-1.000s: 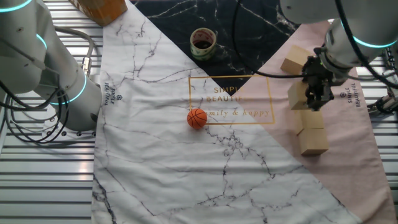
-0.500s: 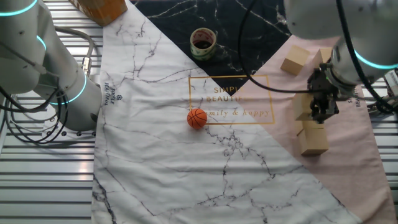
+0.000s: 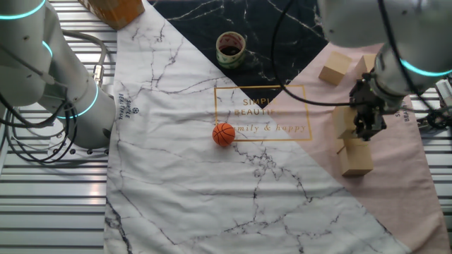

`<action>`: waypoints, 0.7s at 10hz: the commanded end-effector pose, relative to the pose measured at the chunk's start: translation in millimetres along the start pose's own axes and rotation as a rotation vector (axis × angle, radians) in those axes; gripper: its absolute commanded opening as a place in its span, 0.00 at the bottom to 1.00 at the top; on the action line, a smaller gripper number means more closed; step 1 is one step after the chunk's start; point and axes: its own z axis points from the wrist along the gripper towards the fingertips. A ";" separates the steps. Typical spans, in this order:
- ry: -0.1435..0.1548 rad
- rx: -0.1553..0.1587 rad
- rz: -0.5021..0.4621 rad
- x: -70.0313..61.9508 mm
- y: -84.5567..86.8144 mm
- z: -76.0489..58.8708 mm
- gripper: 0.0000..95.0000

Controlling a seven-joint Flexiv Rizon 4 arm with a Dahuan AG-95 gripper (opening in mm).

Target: Stack the blocks into a pyramid shape

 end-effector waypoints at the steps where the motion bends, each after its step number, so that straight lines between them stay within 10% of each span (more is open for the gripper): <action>1: -0.006 -0.004 0.001 -2.7 -2.6 3.3 0.00; 7: -0.006 -0.003 -0.015 -5.2 -8.3 4.5 0.00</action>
